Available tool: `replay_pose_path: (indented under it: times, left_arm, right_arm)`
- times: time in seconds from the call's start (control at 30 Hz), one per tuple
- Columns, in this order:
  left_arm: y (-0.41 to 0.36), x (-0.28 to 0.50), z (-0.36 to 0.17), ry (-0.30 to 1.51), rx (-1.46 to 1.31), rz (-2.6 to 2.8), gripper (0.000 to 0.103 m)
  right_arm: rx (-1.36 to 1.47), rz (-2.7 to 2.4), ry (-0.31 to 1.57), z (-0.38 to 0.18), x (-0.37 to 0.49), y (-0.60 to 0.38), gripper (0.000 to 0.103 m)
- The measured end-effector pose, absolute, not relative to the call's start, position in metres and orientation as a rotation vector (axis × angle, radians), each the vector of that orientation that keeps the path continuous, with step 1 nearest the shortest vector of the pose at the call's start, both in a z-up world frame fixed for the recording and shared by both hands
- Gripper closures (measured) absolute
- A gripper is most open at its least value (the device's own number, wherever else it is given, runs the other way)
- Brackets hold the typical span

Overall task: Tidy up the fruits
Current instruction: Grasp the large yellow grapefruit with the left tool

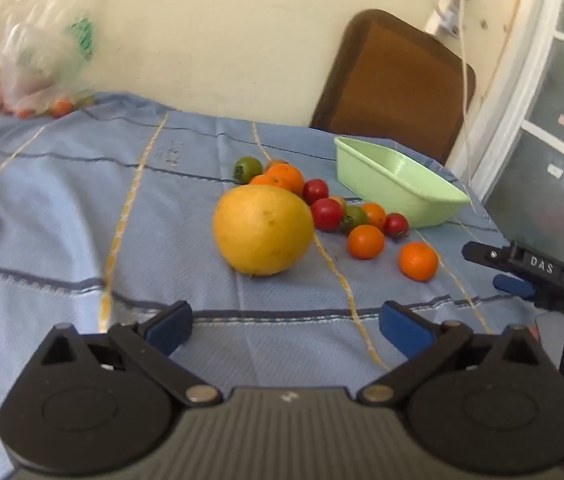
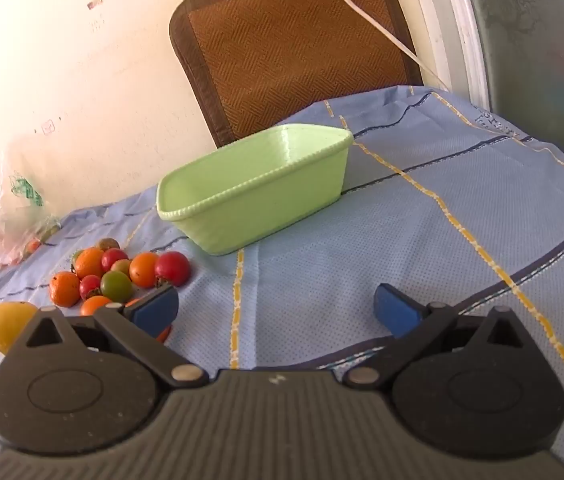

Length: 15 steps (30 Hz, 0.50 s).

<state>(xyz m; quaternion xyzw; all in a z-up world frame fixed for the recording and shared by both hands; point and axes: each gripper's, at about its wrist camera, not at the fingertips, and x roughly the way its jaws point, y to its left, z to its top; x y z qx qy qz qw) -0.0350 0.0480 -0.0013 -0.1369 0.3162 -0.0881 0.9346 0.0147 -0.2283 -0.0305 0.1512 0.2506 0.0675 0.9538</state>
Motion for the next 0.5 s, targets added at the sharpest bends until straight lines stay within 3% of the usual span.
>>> replay_pose_path:
  times: [0.1, 0.17, 0.23, 0.4, 0.5]
  left_arm:
    - [0.058, -0.037, 0.011, 0.610, -0.276, -0.162, 0.000]
    - [0.062, -0.037, 0.022, 0.565, -0.245, -0.152, 0.000]
    - [0.067, -0.032, 0.031, 0.542, -0.252, -0.176, 0.000]
    - [0.088, -0.011, 0.037, 0.553, -0.417, -0.271, 0.000]
    - [0.097, -0.001, 0.034, 0.581, -0.492, -0.306, 0.000]
  right_arm:
    - [0.299, 0.163, 0.436, -0.026, 0.003, -0.230, 0.015]
    - [0.278, 0.205, 0.432, -0.023, 0.000, -0.224, 0.038]
    - [0.274, 0.302, 0.442, -0.017, -0.004, -0.215, 0.049]
    - [0.112, 0.560, 0.484, 0.002, -0.004, -0.152, 0.049]
    - [0.017, 0.682, 0.518, 0.003, 0.007, -0.114, 0.042]
